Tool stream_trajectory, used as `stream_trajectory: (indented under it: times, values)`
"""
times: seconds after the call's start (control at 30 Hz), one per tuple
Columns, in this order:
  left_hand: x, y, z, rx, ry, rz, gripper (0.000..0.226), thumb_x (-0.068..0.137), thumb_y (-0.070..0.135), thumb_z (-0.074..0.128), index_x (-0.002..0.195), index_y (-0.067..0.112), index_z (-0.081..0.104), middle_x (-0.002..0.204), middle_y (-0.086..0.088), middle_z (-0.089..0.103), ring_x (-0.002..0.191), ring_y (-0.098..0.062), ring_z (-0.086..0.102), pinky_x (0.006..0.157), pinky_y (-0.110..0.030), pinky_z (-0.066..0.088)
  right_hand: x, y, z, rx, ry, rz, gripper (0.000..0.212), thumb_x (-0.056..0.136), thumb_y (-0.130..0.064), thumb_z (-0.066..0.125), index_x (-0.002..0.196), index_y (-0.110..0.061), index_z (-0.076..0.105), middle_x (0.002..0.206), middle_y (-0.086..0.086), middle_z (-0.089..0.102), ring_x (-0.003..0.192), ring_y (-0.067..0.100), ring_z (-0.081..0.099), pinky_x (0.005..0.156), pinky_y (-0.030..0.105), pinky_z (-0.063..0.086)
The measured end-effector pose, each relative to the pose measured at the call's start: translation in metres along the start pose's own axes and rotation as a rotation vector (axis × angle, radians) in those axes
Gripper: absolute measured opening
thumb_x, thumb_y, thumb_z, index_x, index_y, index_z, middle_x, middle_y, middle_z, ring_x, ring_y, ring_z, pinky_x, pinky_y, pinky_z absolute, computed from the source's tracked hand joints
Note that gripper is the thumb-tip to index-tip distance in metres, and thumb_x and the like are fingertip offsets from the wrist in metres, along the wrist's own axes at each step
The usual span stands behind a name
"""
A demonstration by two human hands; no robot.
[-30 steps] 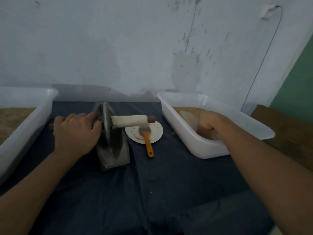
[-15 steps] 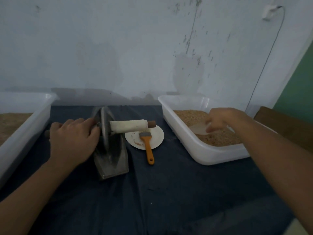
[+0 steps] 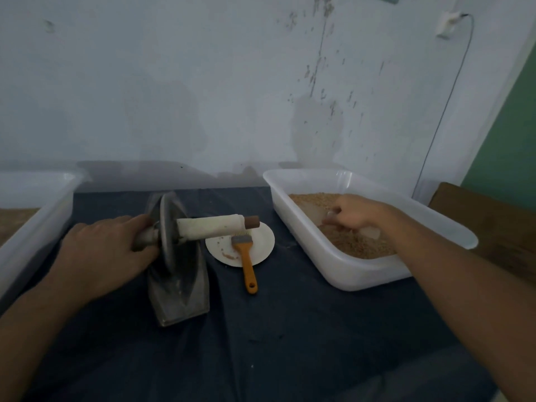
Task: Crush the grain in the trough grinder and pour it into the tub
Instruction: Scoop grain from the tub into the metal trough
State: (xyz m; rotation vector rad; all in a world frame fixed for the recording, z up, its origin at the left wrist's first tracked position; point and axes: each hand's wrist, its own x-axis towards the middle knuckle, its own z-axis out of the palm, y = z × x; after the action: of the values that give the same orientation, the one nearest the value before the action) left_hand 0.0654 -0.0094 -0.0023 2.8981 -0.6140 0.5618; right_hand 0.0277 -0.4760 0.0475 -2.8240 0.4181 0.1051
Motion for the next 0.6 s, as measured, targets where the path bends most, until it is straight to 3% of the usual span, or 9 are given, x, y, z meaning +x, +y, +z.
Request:
stream_trajectory:
  times: [0.13,0.27,0.4,0.6]
  values:
    - [0.0,-0.002,-0.002,-0.046,-0.003,0.0,0.032,0.09,0.052,0.061,0.12,0.041,0.059,0.109,0.007,0.071,0.1,-0.026,0.071,0.074,-0.039,0.05,-0.005,0.011,-0.007,0.07,0.033,-0.007,0.03,0.098,-0.043,0.066,0.089,-0.015,0.074,0.088,0.008,0.075,0.075,0.02,0.07,0.064,0.032,0.058]
    - [-0.001,-0.005,0.0,-0.139,0.025,-0.047,0.029,0.095,0.052,0.062,0.122,0.041,0.061,0.111,0.005,0.073,0.101,-0.029,0.071,0.076,-0.041,0.054,-0.013,0.023,-0.011,0.141,0.13,-0.062,0.026,0.1,-0.044,0.063,0.092,-0.02,0.069,0.086,0.002,0.073,0.073,0.017,0.07,0.059,0.029,0.054]
    - [-0.005,-0.007,0.005,-0.263,0.059,-0.104,0.027,0.098,0.046,0.061,0.124,0.04,0.06,0.111,-0.002,0.075,0.102,-0.033,0.071,0.079,-0.046,0.056,-0.022,0.024,-0.01,0.135,0.208,-0.115,0.024,0.102,-0.044,0.06,0.097,-0.021,0.065,0.091,0.003,0.072,0.083,0.025,0.071,0.078,0.046,0.059]
    - [-0.002,-0.008,0.004,-0.438,0.182,-0.211,0.026,0.101,0.044,0.06,0.125,0.038,0.055,0.115,-0.01,0.072,0.107,-0.039,0.067,0.083,-0.049,0.054,-0.035,0.005,-0.026,0.126,0.264,-0.217,0.023,0.103,-0.046,0.056,0.101,-0.026,0.067,0.092,0.001,0.071,0.084,0.026,0.071,0.08,0.051,0.06]
